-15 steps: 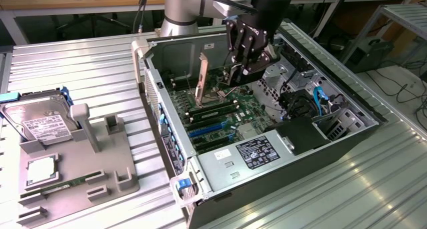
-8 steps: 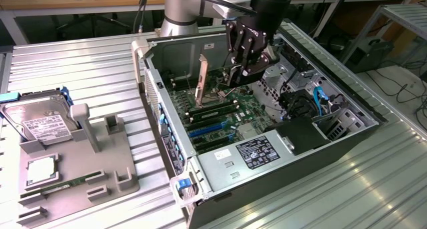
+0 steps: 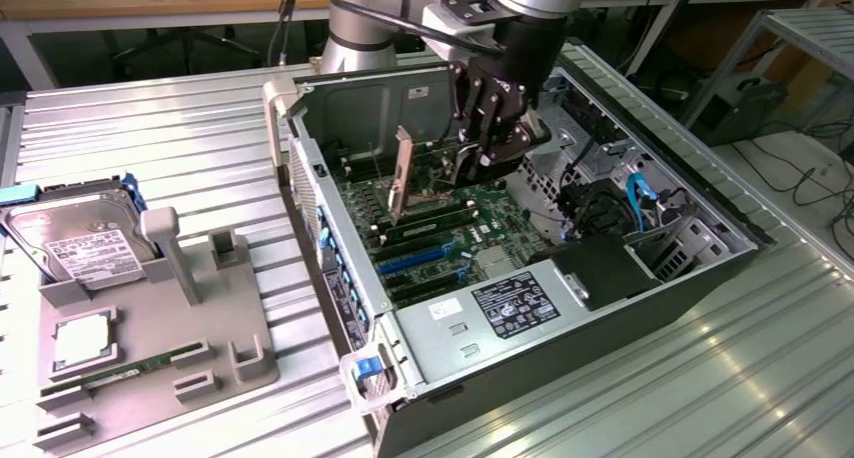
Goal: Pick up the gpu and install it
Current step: 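Insert the gpu into the slot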
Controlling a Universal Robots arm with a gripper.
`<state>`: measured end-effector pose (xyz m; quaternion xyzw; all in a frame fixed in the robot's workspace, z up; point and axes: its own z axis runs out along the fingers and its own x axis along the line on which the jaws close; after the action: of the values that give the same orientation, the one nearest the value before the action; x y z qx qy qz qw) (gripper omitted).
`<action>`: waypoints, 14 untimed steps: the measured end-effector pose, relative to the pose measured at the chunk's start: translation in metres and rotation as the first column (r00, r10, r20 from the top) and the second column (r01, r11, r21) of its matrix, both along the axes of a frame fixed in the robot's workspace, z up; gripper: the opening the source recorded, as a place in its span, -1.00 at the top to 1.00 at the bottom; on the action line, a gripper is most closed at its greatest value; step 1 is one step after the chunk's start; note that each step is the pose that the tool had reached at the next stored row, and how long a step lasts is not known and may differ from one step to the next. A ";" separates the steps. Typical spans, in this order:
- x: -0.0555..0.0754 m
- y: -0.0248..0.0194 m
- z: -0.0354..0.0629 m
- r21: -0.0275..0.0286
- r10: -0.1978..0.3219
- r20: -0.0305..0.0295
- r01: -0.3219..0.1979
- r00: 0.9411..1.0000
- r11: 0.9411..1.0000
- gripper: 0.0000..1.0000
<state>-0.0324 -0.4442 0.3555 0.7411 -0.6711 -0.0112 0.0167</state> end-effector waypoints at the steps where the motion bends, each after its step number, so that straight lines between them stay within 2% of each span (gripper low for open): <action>1: 0.000 0.0000 -0.0024 0.000 0.000 0.000 0.000 1.000 1.000 0.46; 6: 0.000 -0.0001 -0.0168 0.001 0.000 0.000 0.000 1.000 1.000 0.46; 8: 0.000 -0.0002 -0.0260 0.001 0.000 0.000 0.000 1.000 1.000 0.46; 11: 0.000 -0.0002 -0.0288 -0.002 0.000 -0.002 0.000 1.000 1.000 0.46; 14: 0.000 -0.0004 -0.0322 -0.002 0.000 -0.002 0.000 1.000 1.000 0.46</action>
<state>-0.0326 -0.4446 0.3233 0.7411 -0.6711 -0.0114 0.0179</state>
